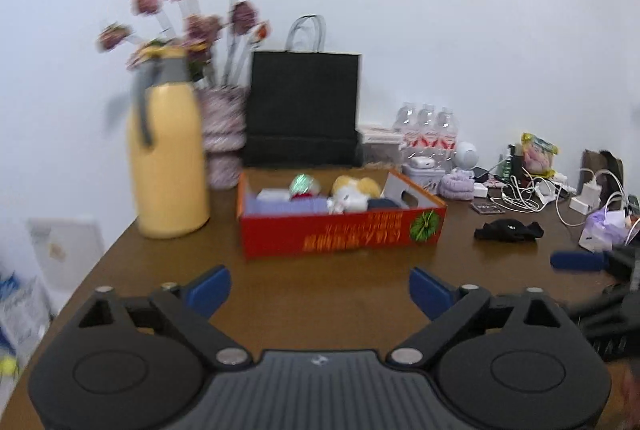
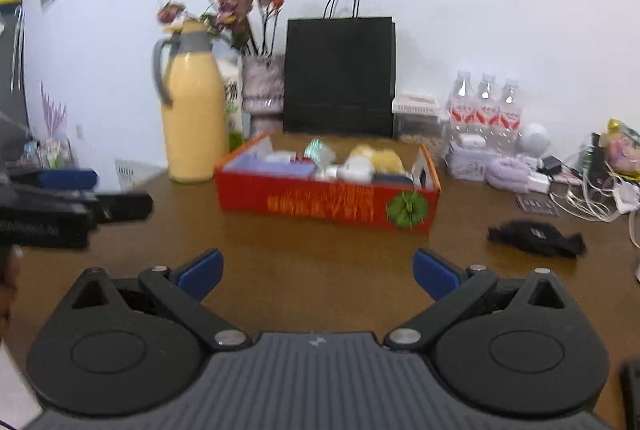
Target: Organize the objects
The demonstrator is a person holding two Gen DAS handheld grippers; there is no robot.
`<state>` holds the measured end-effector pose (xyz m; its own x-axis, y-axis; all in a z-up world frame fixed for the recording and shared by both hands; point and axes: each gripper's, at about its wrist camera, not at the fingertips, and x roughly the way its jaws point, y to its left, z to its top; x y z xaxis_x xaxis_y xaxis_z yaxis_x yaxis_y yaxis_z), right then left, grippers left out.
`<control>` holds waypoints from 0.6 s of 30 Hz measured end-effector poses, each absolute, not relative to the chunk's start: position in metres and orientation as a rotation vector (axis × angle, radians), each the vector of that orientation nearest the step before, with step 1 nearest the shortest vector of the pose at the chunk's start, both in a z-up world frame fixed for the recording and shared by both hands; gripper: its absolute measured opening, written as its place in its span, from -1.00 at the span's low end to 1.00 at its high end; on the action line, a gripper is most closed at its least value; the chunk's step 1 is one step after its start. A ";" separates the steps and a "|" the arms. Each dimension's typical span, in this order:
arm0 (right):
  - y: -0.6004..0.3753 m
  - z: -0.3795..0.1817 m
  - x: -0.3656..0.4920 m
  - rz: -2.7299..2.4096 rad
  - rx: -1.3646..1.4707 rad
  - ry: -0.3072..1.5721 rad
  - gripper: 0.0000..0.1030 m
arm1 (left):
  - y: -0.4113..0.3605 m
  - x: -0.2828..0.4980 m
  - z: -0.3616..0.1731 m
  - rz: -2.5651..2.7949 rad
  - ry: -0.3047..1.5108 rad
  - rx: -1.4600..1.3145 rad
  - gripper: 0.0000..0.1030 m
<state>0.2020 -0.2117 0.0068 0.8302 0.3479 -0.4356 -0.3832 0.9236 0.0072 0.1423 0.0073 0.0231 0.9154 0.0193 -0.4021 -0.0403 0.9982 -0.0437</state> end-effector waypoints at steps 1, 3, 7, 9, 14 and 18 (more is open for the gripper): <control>-0.211 0.004 0.188 0.392 -0.072 0.463 1.00 | 0.007 0.128 0.023 0.034 0.436 -0.047 0.93; -0.209 -0.001 0.161 0.396 -0.046 0.499 1.00 | 0.005 0.101 0.020 0.023 0.482 -0.010 0.93; -0.208 -0.010 0.106 0.359 -0.024 0.554 1.00 | 0.012 0.048 0.007 0.094 0.521 -0.067 0.99; -0.210 -0.014 0.087 0.333 -0.014 0.577 1.00 | 0.015 0.030 0.001 0.139 0.540 -0.100 1.00; -0.203 -0.019 0.067 0.245 -0.033 0.669 1.00 | 0.008 0.015 0.008 0.150 0.549 -0.072 1.00; -0.204 -0.013 0.055 0.259 -0.004 0.654 1.00 | 0.002 0.003 0.012 0.141 0.527 -0.043 1.00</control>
